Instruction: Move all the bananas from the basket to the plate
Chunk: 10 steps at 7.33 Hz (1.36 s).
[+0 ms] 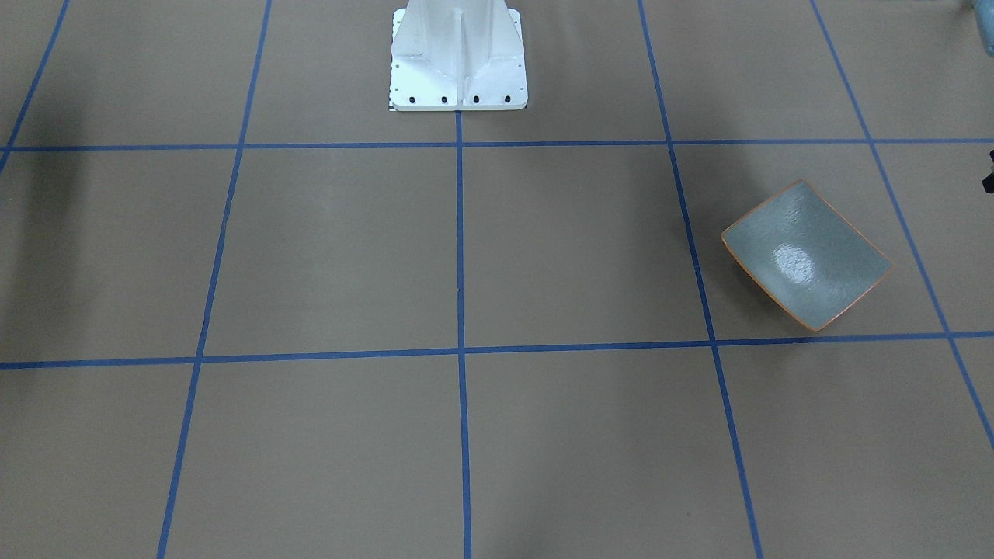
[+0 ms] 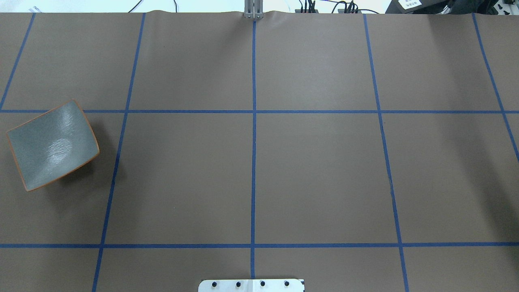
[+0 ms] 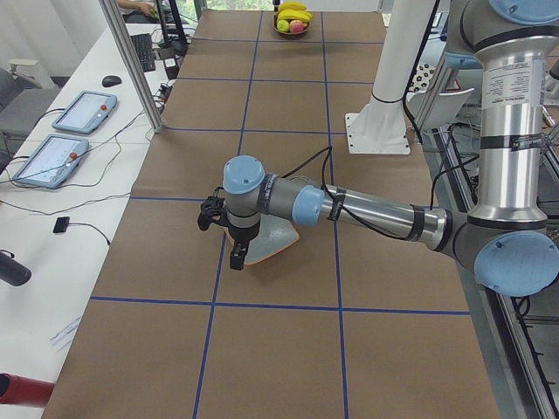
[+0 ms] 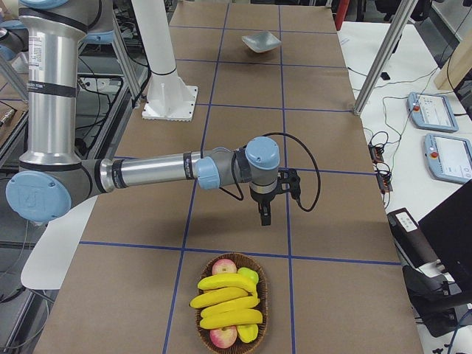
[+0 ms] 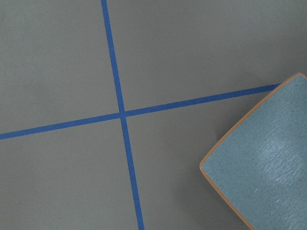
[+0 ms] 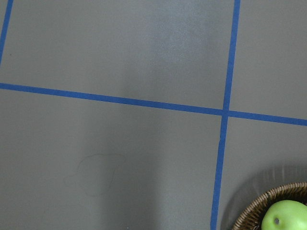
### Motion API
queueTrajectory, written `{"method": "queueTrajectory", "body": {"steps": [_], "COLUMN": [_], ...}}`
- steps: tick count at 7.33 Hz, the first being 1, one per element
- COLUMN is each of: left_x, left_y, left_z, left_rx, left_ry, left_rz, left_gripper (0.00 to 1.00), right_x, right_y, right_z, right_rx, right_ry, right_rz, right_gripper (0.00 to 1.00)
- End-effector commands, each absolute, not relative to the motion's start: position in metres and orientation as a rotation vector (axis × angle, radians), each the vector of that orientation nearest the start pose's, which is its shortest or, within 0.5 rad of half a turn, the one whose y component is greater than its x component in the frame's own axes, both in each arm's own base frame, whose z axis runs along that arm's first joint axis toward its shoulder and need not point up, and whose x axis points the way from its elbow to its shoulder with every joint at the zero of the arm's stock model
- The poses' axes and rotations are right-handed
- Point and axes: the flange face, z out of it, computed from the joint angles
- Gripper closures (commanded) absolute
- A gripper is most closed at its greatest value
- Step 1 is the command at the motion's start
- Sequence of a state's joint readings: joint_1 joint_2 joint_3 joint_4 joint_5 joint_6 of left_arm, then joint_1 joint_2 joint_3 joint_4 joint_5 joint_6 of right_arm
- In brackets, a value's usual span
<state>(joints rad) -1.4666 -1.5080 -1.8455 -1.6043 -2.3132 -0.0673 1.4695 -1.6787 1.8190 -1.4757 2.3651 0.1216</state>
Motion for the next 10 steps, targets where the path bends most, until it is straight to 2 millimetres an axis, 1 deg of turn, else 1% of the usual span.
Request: {"method": "queueTrajectory", "body": {"steps": [1, 2, 3, 4, 5, 6, 7, 8, 9, 10], "left_x": [-0.017, -0.016, -0.015, -0.014, -0.014, -0.014, -0.014, -0.014, -0.014, -0.014], "left_y": [-0.475, -0.475, -0.474, -0.474, -0.474, -0.474, -0.474, -0.474, -0.474, -0.474], "left_z": [0.555, 0.556, 0.557, 0.561, 0.561, 0.56, 0.558, 0.555, 0.554, 0.553], "left_rx": [0.159, 0.15, 0.14, 0.13, 0.131, 0.132, 0.133, 0.138, 0.137, 0.14], "left_ry": [0.756, 0.771, 0.784, 0.788, 0.788, 0.79, 0.792, 0.796, 0.799, 0.798], "left_rz": [0.119, 0.117, 0.115, 0.111, 0.111, 0.096, 0.089, 0.09, 0.088, 0.089], "left_gripper": [0.01, 0.01, 0.01, 0.01, 0.01, 0.01, 0.01, 0.01, 0.01, 0.01], "right_x": [0.02, 0.027, 0.029, 0.031, 0.034, 0.039, 0.042, 0.044, 0.043, 0.043], "right_y": [-0.444, -0.431, -0.423, -0.405, -0.393, -0.387, -0.38, -0.376, -0.379, -0.38], "right_z": [0.593, 0.603, 0.61, 0.626, 0.638, 0.646, 0.659, 0.68, 0.703, 0.711], "right_rx": [0.103, 0.102, 0.104, 0.084, 0.06, 0.053, 0.032, -0.006, -0.018, -0.008], "right_ry": [-0.772, -0.698, -0.684, -0.678, -0.656, -0.603, -0.564, -0.551, -0.546, -0.548], "right_rz": [-0.049, -0.046, -0.046, -0.036, -0.026, -0.019, -0.002, 0.011, 0.018, 0.035], "right_gripper": [0.0, 0.0, 0.0, 0.0, 0.0, 0.0, 0.0, 0.01, 0.01, 0.01]}}
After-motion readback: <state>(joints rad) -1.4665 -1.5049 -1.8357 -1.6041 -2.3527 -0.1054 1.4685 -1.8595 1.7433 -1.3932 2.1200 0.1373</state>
